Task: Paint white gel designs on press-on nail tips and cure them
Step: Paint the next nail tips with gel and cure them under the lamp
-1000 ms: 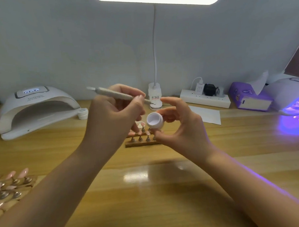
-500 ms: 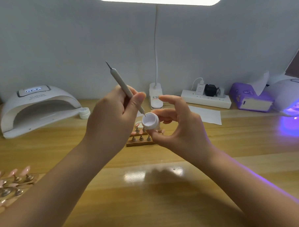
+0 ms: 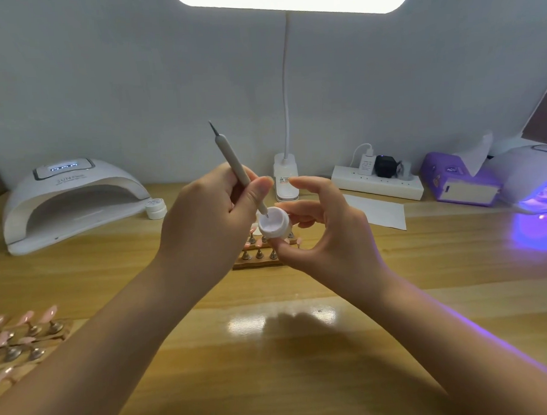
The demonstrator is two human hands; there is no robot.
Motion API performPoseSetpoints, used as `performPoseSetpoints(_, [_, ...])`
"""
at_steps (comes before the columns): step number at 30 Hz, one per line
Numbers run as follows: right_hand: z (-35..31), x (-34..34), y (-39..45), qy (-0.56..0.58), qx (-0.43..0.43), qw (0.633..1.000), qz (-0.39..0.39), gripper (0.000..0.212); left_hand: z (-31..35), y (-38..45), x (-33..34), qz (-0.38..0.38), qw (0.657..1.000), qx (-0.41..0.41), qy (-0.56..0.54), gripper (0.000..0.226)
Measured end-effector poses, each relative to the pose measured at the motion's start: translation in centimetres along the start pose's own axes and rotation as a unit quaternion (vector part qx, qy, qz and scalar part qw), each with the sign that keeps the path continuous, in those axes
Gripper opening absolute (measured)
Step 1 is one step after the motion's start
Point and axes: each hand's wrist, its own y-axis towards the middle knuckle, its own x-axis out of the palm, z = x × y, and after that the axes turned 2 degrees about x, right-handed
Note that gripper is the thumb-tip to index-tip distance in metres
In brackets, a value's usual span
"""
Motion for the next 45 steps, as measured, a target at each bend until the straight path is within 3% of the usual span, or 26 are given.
performPoseSetpoints(30, [0.3,0.3,0.0,-0.011,-0.002,1.0,-0.01,0.076,-0.2,0.2,0.1,0.016,1.0,-0.008,-0.002,0.021])
performPoseSetpoints(45, [0.3,0.3,0.1,0.003,0.021,1.0,-0.006,0.079,0.3,1.2,-1.2,0.058,0.976,-0.104,-0.184,0.021])
